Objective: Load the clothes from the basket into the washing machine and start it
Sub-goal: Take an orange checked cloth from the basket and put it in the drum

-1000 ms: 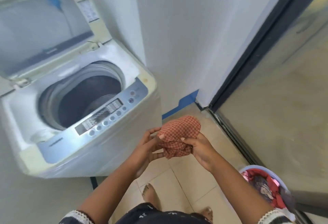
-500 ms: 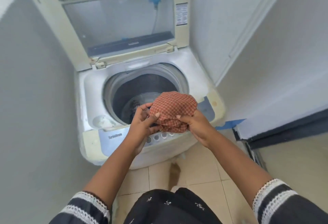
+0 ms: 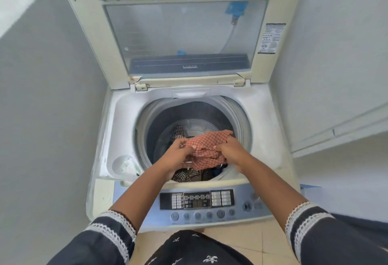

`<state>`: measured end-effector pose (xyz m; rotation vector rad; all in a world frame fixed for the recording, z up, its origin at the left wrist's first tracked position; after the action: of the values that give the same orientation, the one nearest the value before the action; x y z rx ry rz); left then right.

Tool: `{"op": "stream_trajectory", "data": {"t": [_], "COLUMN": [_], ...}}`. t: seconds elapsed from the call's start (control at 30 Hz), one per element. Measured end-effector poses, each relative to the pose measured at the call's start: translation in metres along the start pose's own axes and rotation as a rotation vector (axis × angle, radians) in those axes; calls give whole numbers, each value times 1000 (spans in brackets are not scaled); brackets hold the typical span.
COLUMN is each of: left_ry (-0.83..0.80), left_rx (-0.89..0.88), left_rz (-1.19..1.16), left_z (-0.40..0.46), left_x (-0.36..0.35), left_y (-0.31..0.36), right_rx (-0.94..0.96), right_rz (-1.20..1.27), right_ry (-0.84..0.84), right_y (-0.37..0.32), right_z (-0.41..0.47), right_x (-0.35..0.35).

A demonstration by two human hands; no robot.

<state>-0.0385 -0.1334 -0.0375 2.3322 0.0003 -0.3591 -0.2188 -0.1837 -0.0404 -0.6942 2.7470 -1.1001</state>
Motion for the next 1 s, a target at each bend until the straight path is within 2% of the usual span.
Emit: {"op": "stream_trajectory", "data": {"t": [0.1,0.17,0.33,0.53,0.77,1.0], "left_ry": [50,80,165,184,108,-30], "left_rx": [94,97,-147,-145,-90,-181], "left_rz": [-9,-54,-166,-150,-9,26], "left_z": [25,39,55,52,30,-23], "left_x": [-3,-3,5,13,3,-12], "left_y": [9,12,14,10,8,7], "right_rx": [-97,-109,45,41,59,178], "right_rz": [109,191,346,225,183,173], "right_ry": [-56,-76,-80,-17,21,127], "right_y": [-4,-7,-5,2,-4,1], "right_z": [25,34,60,66,30,-39], "right_x": [7,7,11,10,3,-19]}}
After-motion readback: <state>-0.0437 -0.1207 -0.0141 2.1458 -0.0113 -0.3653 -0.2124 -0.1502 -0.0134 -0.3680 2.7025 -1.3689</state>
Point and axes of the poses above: each hand's wrist, its own z-axis towards the middle knuckle, its own x-axis out of the back of the hand, y = z × x, the point moved 2 cm from there along z, towards the middle knuckle, and after that the axes turned 13 degrees about -y, right-handed, at the moved point
